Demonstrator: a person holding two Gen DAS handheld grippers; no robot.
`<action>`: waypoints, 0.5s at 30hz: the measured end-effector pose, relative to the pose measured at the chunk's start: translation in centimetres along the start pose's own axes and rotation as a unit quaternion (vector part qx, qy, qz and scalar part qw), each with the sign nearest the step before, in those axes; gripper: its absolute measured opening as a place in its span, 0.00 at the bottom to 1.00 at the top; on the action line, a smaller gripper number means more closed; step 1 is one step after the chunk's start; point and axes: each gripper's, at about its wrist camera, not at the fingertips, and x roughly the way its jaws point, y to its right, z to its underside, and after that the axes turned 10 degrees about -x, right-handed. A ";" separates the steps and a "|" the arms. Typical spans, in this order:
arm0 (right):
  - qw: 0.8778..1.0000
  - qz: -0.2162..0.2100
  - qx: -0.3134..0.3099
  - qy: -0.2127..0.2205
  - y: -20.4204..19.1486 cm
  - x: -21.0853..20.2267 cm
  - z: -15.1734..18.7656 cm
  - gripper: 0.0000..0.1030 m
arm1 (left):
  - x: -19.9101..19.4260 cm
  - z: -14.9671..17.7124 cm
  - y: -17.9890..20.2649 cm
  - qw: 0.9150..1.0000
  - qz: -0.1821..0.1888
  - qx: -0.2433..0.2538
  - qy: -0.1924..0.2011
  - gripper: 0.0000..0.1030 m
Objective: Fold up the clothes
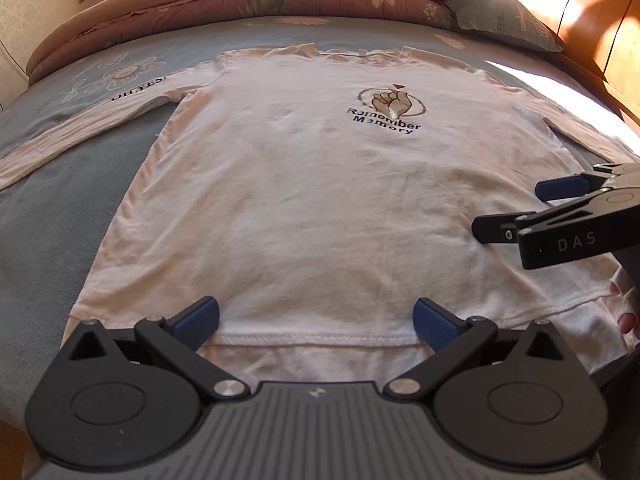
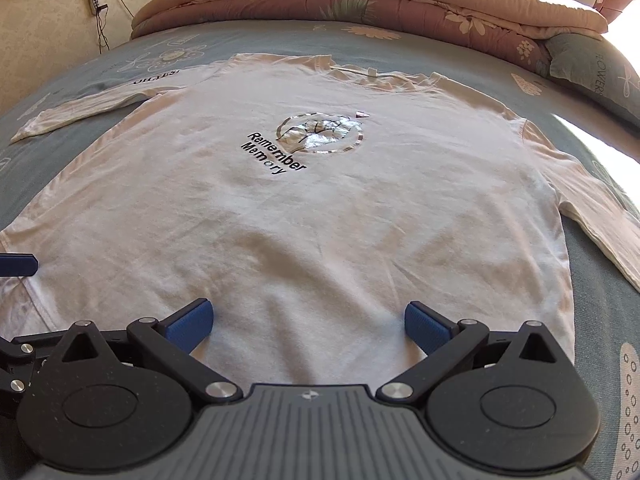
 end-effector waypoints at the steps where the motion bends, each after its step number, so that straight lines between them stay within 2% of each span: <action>1: 1.000 -0.002 -0.004 -0.002 0.0 -0.1 0.1 1.00 | 0.0 0.0 0.0 1.000 -0.001 0.000 0.000 1.00; 4: 1.000 -0.008 -0.011 -0.015 0.2 -0.9 0.5 1.00 | -0.1 0.0 0.0 1.000 -0.001 0.000 0.001 1.00; 6: 1.000 0.004 -0.009 -0.017 0.3 -1.9 1.6 1.00 | -0.1 0.1 -0.1 1.000 0.001 0.000 0.003 1.00; 10: 1.000 0.023 -0.006 -0.005 0.0 -4.0 4.6 1.00 | -0.1 0.2 -0.2 1.000 0.004 0.001 0.006 1.00; 15: 0.998 0.047 0.028 0.005 -0.1 -4.4 5.6 1.00 | -0.2 0.2 -0.3 1.000 0.005 0.001 0.007 1.00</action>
